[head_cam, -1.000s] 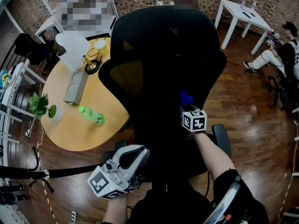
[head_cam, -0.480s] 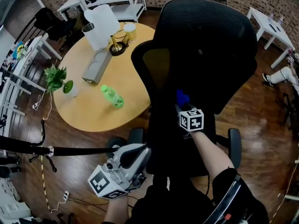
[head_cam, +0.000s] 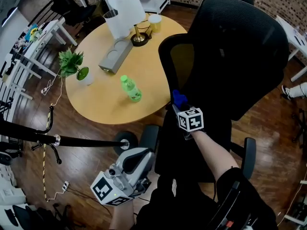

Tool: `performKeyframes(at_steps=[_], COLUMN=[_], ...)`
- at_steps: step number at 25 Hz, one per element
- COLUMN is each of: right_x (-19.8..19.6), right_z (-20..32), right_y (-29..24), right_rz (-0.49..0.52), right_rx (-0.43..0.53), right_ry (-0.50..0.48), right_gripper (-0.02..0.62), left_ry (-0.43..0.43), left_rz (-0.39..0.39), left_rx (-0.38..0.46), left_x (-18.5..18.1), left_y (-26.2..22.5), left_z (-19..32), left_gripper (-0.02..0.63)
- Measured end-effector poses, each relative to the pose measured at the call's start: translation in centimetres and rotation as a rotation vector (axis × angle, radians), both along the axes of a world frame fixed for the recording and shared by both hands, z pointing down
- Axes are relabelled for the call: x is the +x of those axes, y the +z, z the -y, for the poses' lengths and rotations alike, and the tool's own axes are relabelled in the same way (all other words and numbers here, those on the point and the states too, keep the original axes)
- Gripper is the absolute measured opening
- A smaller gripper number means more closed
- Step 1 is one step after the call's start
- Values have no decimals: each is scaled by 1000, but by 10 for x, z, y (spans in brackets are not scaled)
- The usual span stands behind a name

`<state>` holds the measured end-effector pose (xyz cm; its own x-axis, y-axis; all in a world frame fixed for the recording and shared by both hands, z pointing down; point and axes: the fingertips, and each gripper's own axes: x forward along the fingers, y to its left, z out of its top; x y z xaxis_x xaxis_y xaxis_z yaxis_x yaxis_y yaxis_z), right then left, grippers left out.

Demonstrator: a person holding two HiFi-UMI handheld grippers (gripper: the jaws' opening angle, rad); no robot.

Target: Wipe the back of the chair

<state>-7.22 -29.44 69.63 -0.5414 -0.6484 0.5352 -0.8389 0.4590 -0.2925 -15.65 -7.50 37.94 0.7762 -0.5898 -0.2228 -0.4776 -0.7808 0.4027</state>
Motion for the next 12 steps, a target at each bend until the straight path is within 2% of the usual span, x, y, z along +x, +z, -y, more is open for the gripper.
performKeyframes(at_steps=[3, 7, 8, 10, 12], right_x=[-25, -71, -76, -68, -41], right_z=[-6, -45, -53, -53, -39], right_y=[4, -6, -8, -5, 8], right_rz=[17, 149, 175, 162, 96], right_rx=[-11, -49, -54, -47, -51], right_ry=[-94, -399, -445, -429, -320], right_gripper=[55, 55, 55, 55, 55], left_ry=[-20, -42, -45, -43, -33], left_rz=[1, 5, 5, 7, 10], left_rx=[-3, -13, -16, -19, -20], left_x=[-5, -6, -5, 1, 8], left_y=[3, 7, 8, 10, 11], left_z=[-1, -2, -2, 0, 1], left_gripper=[-3, -3, -3, -3, -4])
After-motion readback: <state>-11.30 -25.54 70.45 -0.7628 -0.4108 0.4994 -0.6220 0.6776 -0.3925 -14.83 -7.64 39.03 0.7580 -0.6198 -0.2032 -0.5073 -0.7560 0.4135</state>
